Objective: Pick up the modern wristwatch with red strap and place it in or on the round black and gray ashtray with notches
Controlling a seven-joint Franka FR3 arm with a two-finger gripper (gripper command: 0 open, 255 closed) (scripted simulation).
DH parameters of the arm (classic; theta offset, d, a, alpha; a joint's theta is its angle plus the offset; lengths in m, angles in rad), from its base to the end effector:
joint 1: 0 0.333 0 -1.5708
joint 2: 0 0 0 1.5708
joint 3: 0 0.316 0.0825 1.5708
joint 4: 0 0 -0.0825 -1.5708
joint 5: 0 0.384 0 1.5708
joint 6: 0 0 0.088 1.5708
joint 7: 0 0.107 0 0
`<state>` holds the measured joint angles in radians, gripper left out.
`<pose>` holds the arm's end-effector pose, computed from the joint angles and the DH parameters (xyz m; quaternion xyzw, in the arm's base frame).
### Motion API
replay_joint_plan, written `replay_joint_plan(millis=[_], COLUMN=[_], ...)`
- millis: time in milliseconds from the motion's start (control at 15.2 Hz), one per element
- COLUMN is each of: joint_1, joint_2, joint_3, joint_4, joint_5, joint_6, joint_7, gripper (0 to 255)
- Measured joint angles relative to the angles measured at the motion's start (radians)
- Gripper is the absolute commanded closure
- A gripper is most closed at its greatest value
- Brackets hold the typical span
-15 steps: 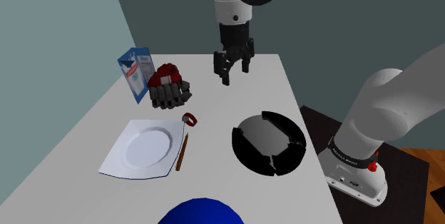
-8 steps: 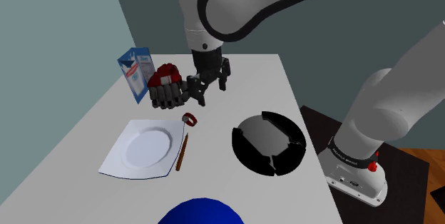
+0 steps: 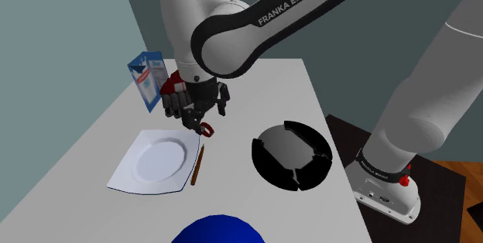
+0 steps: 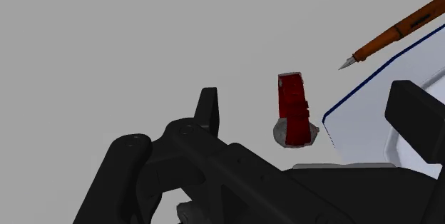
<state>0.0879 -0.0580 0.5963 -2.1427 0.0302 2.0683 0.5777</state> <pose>0.4052 0.3357 0.4226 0.9989 0.0452 -0.0087 0.0102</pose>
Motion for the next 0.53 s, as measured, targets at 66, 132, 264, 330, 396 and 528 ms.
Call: replay_joint_plan(millis=[66, 132, 264, 330, 396, 528], joint_1=[0.002, 0.002, 0.003, 0.002, 0.002, 0.002], joint_2=[0.007, 0.018, 0.03, 0.034, 0.036, 0.038], joint_3=[0.003, 0.004, 0.006, 0.006, 0.006, 0.006], joint_4=[-0.008, -0.012, -0.029, -0.035, -0.038, -0.041], joint_5=[-0.004, -0.011, -0.019, -0.022, -0.023, -0.024], joint_6=[0.014, 0.027, 0.055, 0.064, 0.068, 0.074], joint_7=[0.007, 0.012, 0.017, 0.019, 0.019, 0.02], gripper=[0, 0, 0, 0, 0, 0])
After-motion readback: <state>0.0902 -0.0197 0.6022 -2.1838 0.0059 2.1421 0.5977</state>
